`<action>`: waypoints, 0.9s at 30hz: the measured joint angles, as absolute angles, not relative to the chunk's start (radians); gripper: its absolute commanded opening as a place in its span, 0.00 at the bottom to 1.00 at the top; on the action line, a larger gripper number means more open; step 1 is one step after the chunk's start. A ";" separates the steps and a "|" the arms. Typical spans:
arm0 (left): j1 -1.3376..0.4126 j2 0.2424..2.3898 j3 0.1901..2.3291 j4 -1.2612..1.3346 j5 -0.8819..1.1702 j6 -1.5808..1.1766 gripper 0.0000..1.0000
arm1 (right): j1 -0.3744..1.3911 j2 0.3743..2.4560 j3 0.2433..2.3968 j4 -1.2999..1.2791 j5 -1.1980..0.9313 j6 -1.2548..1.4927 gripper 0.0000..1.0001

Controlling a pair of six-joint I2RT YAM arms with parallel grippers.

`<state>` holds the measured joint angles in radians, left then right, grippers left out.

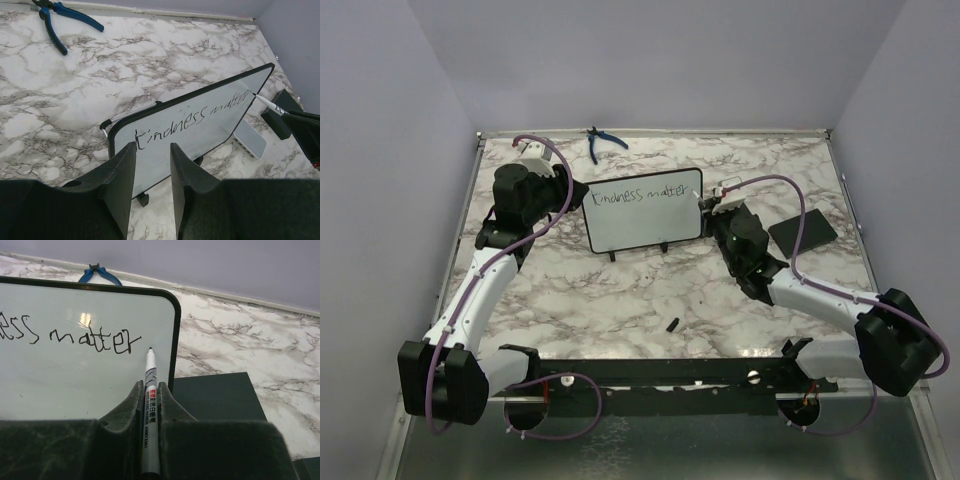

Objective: Write a sentence on the whiteboard

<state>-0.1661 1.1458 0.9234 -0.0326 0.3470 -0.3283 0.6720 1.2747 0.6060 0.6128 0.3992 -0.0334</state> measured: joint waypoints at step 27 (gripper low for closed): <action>-0.166 1.146 0.923 -0.033 0.347 -0.328 0.35 | 0.672 1.314 0.637 0.627 0.381 -0.049 0.00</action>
<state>-0.1661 1.1458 0.9234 -0.0326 0.3470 -0.3283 0.6720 1.3144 0.6373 0.6266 0.3805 -0.0494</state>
